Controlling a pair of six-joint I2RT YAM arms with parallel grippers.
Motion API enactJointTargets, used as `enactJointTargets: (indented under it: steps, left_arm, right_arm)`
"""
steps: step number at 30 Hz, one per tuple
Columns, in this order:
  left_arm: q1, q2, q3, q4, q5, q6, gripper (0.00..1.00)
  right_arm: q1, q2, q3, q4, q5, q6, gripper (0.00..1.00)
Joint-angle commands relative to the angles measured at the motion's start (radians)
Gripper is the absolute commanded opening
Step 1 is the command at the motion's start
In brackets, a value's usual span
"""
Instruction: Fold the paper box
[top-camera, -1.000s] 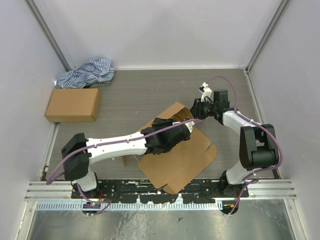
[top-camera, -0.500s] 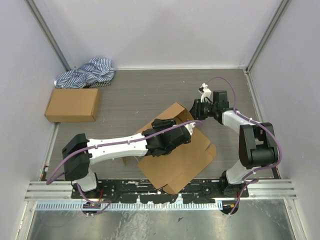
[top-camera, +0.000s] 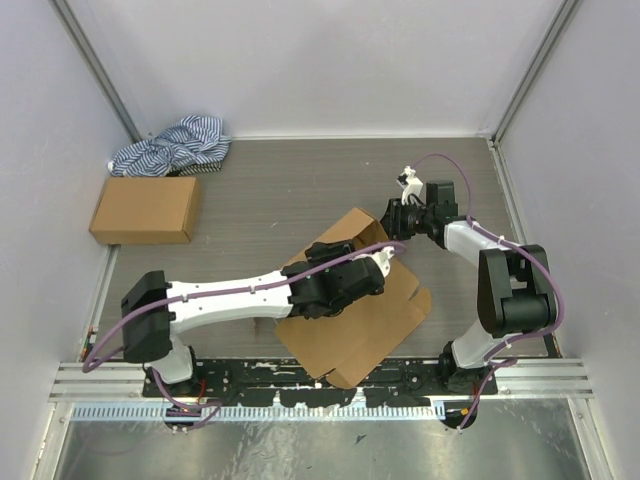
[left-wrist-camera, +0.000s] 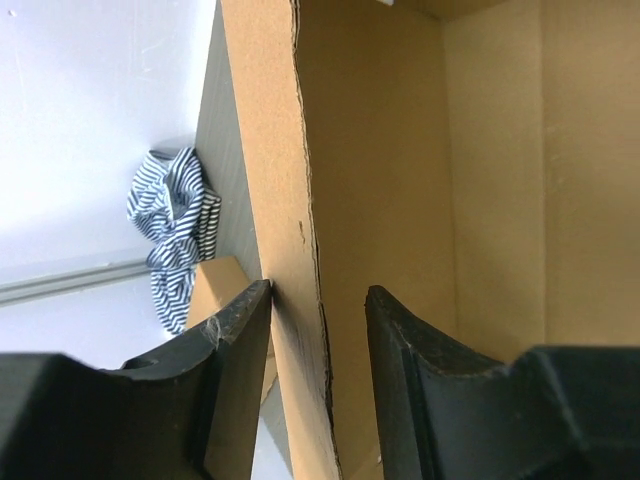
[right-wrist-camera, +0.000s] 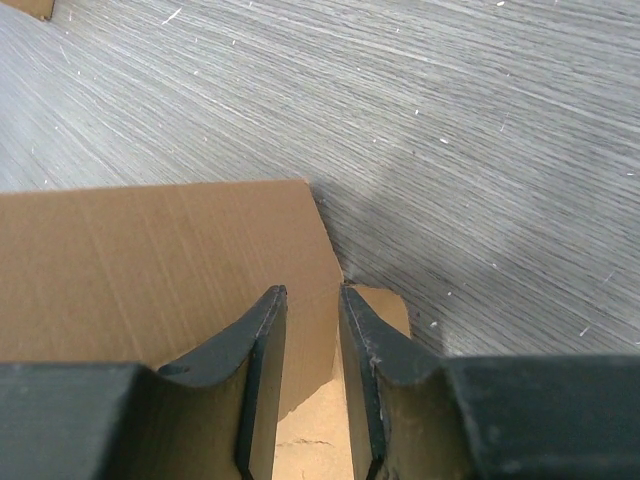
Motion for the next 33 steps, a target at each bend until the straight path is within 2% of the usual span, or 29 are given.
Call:
enactJointTargets:
  steps: [1, 14, 19, 22, 33]
  left_arm:
    - [-0.031, -0.068, 0.047, -0.015, 0.073, -0.068, 0.50]
    - [-0.031, -0.037, 0.018, -0.029, 0.064, -0.111, 0.58]
    - [-0.031, -0.037, 0.023, -0.031, 0.078, -0.119, 0.70]
    - [-0.031, -0.033, 0.026, -0.034, 0.078, -0.128, 0.73]
    - [-0.030, -0.090, 0.056, -0.014, 0.127, -0.175, 0.76]
  right_arm:
    - [0.004, -0.002, 0.039, 0.033, -0.018, 0.001, 0.33]
    - [0.004, -0.007, 0.036, 0.025, -0.028, -0.001, 0.33]
    - [0.005, -0.003, 0.039, 0.025, -0.031, 0.002, 0.33]
    - [0.007, -0.002, 0.040, 0.025, -0.032, 0.003, 0.33]
    - [0.016, 0.015, 0.049, 0.027, -0.029, 0.008, 0.33]
